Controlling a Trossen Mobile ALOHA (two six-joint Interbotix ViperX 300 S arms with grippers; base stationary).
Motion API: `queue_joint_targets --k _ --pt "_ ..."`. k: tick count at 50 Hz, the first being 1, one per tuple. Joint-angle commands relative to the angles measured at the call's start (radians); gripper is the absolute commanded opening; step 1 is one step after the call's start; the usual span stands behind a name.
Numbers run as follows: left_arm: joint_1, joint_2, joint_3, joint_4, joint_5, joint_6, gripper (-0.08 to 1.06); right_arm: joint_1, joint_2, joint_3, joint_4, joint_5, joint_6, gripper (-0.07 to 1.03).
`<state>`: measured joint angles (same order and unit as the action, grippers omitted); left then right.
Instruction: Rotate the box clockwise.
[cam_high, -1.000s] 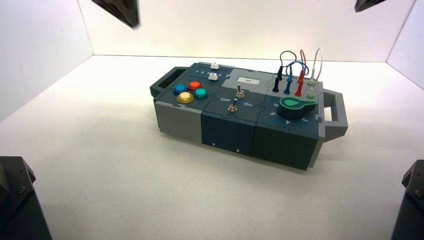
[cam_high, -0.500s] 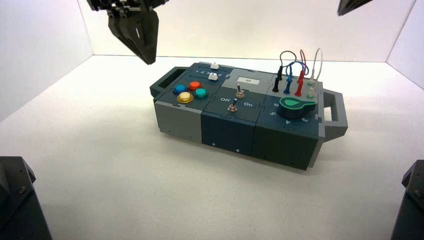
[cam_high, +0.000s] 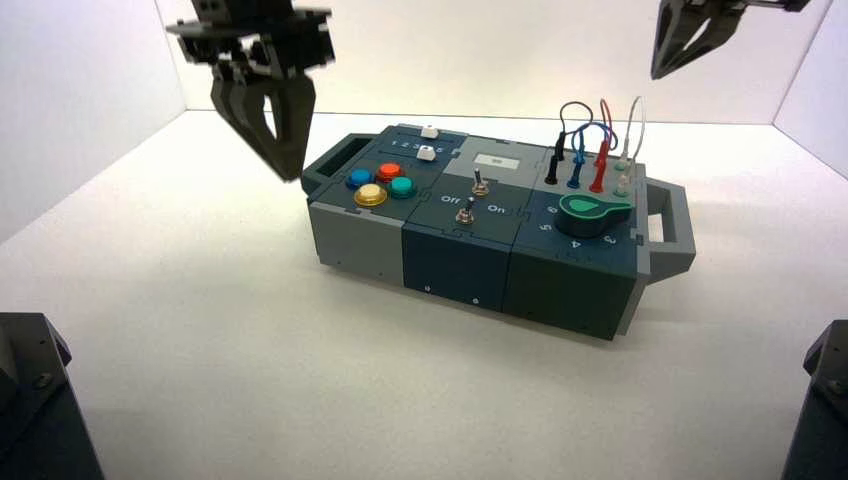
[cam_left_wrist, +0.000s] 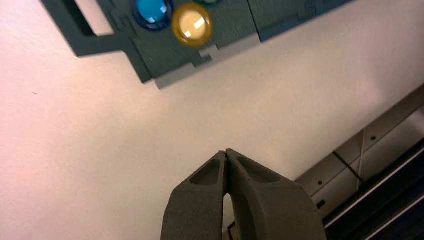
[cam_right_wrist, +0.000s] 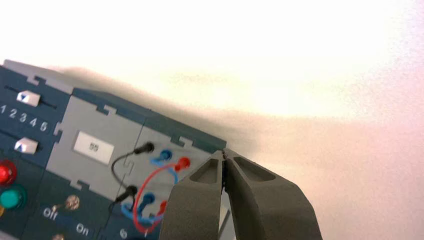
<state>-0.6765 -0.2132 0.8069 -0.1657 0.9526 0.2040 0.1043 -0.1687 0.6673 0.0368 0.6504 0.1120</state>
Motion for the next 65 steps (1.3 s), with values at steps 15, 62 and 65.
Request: queue_joint_targets --k 15,62,65 --pt "-0.043 0.077 0.000 0.000 -0.011 0.006 -0.03 -0.006 0.109 -0.077 -0.002 -0.043 -0.003 -0.02" --pt "-0.049 0.302 -0.084 0.008 -0.057 0.051 -0.03 -0.005 0.345 -0.141 0.003 -0.101 -0.003 -0.02" --pt "-0.049 0.325 -0.095 0.009 -0.061 0.055 -0.03 -0.005 0.357 -0.141 0.005 -0.103 -0.003 -0.02"
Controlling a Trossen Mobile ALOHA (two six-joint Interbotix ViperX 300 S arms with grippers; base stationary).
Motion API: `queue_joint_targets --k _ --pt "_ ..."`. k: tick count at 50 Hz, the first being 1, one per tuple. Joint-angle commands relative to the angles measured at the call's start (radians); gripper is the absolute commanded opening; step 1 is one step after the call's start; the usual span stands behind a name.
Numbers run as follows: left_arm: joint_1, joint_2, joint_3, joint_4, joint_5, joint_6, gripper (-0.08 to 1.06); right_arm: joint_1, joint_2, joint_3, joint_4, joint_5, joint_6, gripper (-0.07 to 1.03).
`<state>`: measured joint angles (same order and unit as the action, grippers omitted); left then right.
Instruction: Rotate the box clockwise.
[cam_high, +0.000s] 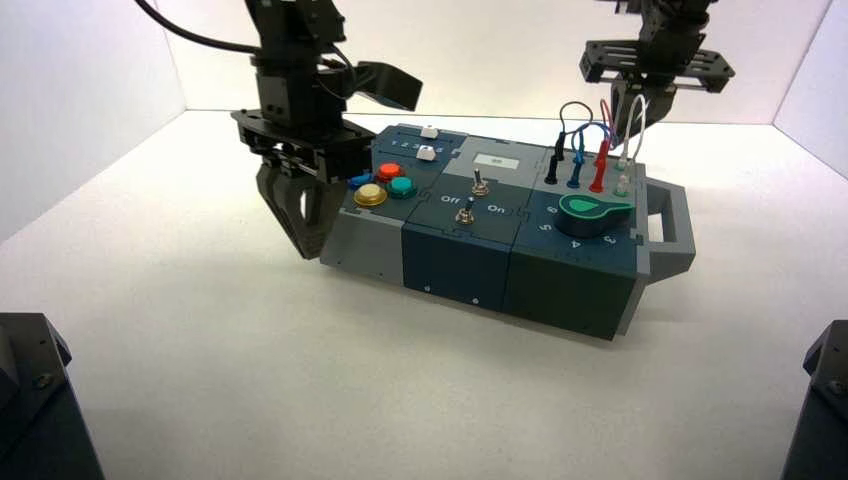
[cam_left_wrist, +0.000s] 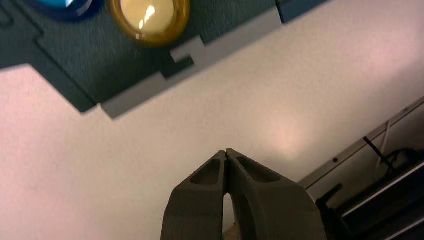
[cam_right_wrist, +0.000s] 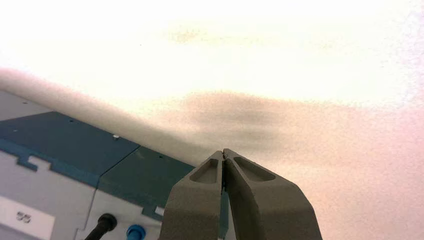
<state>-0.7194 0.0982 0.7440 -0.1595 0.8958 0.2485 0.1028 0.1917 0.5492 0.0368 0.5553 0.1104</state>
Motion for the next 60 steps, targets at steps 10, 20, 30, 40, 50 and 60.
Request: queue_joint_targets --k 10,20,30,40,50,60 --pt "-0.006 0.061 -0.057 0.003 -0.012 0.020 -0.03 0.000 0.014 -0.011 0.014 -0.003 -0.002 -0.02" --pt "-0.006 0.080 -0.069 0.006 -0.025 0.028 -0.03 0.009 0.014 0.000 0.021 0.023 -0.002 -0.02" --pt "-0.006 0.083 -0.081 0.018 -0.028 0.028 -0.03 0.023 0.014 0.003 0.025 0.058 -0.002 -0.02" --pt "-0.006 0.083 -0.094 0.026 -0.031 0.028 -0.03 0.028 0.005 0.025 0.038 0.072 -0.002 -0.02" --pt "-0.006 0.094 -0.104 0.046 -0.034 0.028 -0.03 0.037 -0.005 0.038 0.040 0.098 -0.002 -0.02" --pt "-0.002 0.103 -0.110 0.058 -0.037 0.028 -0.03 0.052 -0.011 0.040 0.041 0.129 -0.003 -0.02"
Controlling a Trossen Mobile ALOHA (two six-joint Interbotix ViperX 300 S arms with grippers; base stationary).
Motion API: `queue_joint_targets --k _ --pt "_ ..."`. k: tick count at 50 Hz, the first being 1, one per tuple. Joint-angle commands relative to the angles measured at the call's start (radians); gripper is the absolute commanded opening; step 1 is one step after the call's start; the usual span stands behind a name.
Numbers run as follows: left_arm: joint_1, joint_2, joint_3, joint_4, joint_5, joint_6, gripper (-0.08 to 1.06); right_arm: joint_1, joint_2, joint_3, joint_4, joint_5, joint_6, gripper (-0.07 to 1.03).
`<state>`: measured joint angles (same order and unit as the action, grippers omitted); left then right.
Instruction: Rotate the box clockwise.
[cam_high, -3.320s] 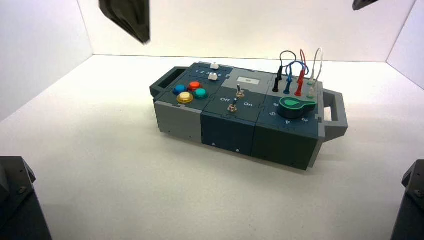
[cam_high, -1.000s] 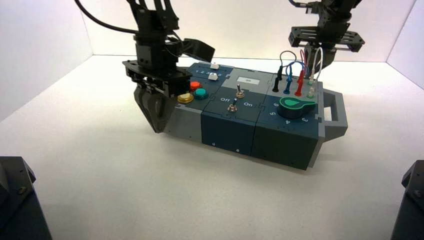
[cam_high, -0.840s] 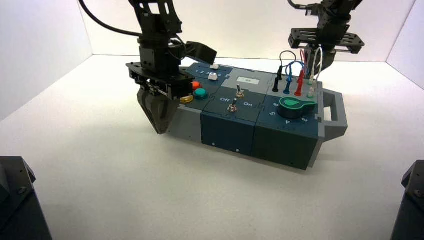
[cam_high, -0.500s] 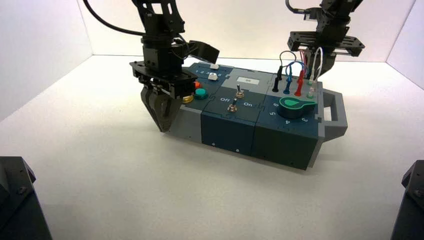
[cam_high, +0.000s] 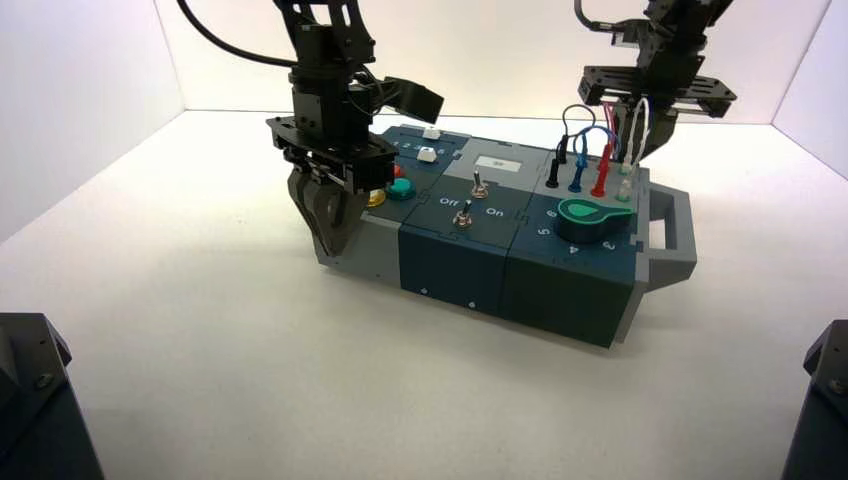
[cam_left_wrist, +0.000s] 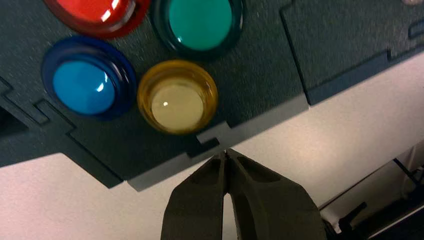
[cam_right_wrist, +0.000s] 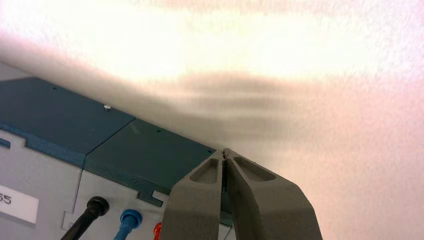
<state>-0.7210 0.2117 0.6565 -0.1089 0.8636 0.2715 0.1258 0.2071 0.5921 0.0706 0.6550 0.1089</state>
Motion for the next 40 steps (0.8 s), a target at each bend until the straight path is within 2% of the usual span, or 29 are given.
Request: queue_joint_targets --k 1,27,40 --pt "0.002 -0.009 -0.025 0.009 -0.006 0.005 -0.03 0.031 -0.028 -0.003 0.006 0.032 -0.003 -0.02" --pt "0.066 0.008 -0.038 0.046 -0.032 -0.003 -0.03 0.046 -0.035 0.006 0.018 0.057 -0.003 -0.02" --pt "0.086 0.017 -0.075 0.067 -0.032 -0.008 -0.03 0.052 -0.051 0.040 0.028 0.060 -0.002 -0.02"
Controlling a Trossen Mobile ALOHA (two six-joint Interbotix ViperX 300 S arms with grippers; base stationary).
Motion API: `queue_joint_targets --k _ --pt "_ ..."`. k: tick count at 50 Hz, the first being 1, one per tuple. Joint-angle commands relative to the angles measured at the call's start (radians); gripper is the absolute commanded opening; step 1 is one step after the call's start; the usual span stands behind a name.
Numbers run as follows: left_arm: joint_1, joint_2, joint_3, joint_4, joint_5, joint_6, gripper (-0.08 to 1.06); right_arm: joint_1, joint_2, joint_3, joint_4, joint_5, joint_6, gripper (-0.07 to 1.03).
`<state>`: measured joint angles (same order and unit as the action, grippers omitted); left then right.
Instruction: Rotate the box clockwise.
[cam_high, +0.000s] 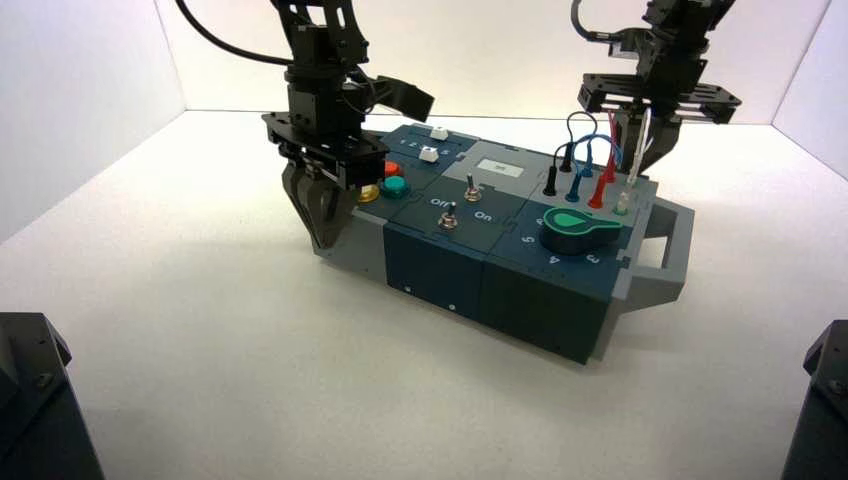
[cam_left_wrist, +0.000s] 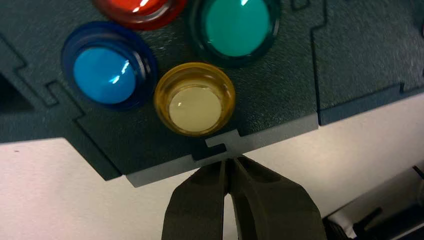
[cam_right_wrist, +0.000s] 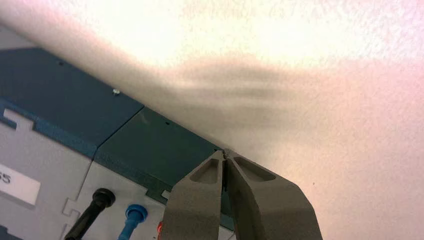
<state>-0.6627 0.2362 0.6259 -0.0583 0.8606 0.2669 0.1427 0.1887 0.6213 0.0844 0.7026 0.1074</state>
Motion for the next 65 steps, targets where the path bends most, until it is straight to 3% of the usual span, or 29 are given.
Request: queue_joint_targets --k 1,14,30,50,65 --pt "0.029 -0.006 -0.048 0.017 -0.029 -0.003 -0.03 0.035 -0.032 0.011 0.015 0.012 -0.002 -0.02" --pt "0.040 0.028 -0.101 0.035 -0.029 -0.002 -0.03 0.072 -0.038 0.028 0.029 0.041 0.002 -0.02" --pt "0.044 0.074 -0.164 0.051 -0.029 -0.003 -0.03 0.129 -0.066 0.060 0.084 0.043 0.003 -0.02" --pt "0.074 0.117 -0.239 0.072 -0.029 0.000 -0.03 0.133 -0.118 0.126 0.112 0.057 0.005 -0.02" --pt "0.092 0.158 -0.302 0.074 -0.029 0.005 -0.03 0.138 -0.160 0.144 0.124 0.069 0.006 -0.02"
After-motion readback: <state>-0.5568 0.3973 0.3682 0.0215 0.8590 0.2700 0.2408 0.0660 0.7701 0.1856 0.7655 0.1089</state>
